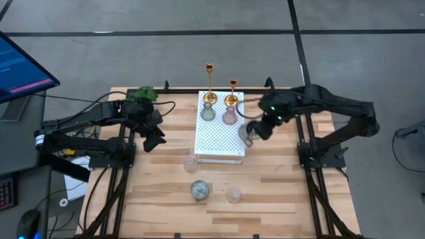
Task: Pick & Place candle stick holders
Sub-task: Put the right silver scented candle on the shelf
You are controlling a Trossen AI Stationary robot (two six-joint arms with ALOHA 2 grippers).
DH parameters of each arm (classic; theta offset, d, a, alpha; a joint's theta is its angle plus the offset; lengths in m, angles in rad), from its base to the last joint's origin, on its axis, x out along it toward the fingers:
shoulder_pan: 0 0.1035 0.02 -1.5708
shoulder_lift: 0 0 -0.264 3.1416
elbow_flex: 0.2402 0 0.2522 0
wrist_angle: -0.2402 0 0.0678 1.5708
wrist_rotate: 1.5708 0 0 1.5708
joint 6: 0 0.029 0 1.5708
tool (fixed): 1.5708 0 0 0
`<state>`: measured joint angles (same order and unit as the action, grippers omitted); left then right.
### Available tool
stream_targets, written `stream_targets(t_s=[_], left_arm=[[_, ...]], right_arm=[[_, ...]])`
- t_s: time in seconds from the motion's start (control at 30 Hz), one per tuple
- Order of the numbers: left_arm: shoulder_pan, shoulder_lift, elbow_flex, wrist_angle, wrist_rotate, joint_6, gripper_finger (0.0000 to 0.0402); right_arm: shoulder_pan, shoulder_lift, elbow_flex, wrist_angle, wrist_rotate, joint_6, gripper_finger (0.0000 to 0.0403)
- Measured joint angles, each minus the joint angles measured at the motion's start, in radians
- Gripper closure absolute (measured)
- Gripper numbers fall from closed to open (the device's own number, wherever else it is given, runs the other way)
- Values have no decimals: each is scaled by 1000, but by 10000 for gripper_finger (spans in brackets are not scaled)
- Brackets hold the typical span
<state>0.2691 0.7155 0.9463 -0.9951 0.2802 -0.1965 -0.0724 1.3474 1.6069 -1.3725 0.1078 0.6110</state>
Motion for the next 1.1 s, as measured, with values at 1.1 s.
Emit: stream_targets(t_s=[1.1], left_arm=[[0, 0, 0, 10, 0, -2, 229]], right_arm=[[-65, 724, 729, 50, -160, -509, 403]])
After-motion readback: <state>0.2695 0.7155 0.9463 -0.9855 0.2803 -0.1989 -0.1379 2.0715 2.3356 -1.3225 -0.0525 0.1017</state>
